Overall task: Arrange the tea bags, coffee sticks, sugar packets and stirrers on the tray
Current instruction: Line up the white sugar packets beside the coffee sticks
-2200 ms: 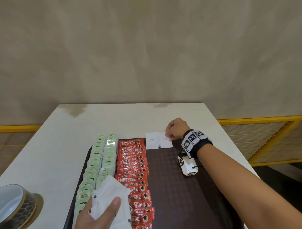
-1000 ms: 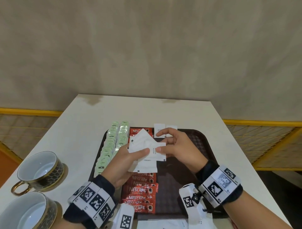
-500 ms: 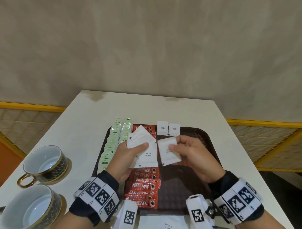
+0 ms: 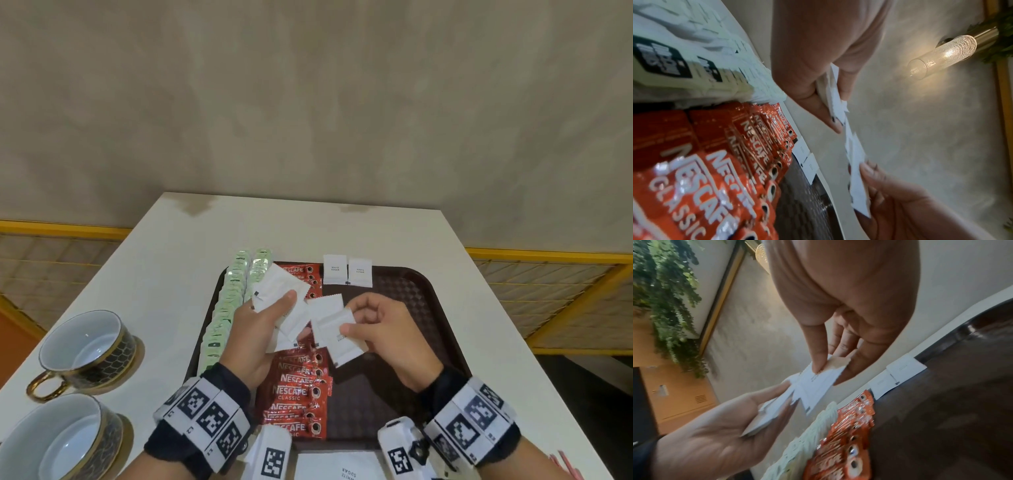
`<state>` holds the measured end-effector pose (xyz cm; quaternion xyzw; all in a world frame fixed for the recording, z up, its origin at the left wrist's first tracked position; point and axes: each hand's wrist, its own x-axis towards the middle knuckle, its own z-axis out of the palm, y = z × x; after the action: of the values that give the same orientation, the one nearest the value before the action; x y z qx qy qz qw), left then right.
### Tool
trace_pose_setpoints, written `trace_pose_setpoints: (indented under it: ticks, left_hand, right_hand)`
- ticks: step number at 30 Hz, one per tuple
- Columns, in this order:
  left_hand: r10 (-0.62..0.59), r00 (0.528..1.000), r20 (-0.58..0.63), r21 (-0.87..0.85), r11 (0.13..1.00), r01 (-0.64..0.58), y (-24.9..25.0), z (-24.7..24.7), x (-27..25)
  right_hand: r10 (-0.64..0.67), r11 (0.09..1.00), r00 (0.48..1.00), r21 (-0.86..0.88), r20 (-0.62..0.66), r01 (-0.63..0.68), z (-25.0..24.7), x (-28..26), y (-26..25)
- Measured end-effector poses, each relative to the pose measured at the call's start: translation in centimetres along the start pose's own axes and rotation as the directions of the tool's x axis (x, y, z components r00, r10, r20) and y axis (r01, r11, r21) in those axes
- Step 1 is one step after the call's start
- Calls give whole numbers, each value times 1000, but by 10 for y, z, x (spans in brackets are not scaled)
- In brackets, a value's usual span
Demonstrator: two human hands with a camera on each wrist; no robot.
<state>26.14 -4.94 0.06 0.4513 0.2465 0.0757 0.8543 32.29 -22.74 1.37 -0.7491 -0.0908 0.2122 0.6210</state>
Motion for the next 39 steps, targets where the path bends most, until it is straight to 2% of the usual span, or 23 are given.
trace_pose_setpoints:
  ticks: [5, 8, 12, 20, 27, 30, 35, 39]
  left_hand:
    - [43, 997, -57, 61, 997, -40, 0, -14, 6]
    - [29, 999, -27, 105, 994, -26, -5, -17, 2]
    - [18, 1000, -21, 121, 993, -15, -12, -21, -4]
    - [12, 998, -65, 129, 992, -4, -9, -27, -6]
    - [15, 998, -57, 131, 991, -7, -13, -23, -4]
    - [10, 999, -52, 133, 991, -3, -12, -23, -4]
    - [10, 999, -40, 146, 989, -4, -10, -23, -3]
    - [2, 999, -42, 149, 989, 5, -11, -23, -5]
  right_hand:
    - [31, 986, 972, -154, -233, -68, -31, 59, 8]
    - [85, 961, 950, -229, -300, -158, -31, 96, 19]
    - [86, 944, 930, -268, -357, -191, -18, 130, 26]
    - [131, 873, 926, -401, -353, -276, -10, 159, 25]
    - [68, 856, 943, -467, -326, -223, -8, 162, 25]
    - [102, 900, 944, -375, -313, -222, -23, 162, 20]
    - [281, 951, 917, -46, -284, -306, -59, 157, 17]
    - [263, 937, 923, -155, -282, -314, -64, 161, 21]
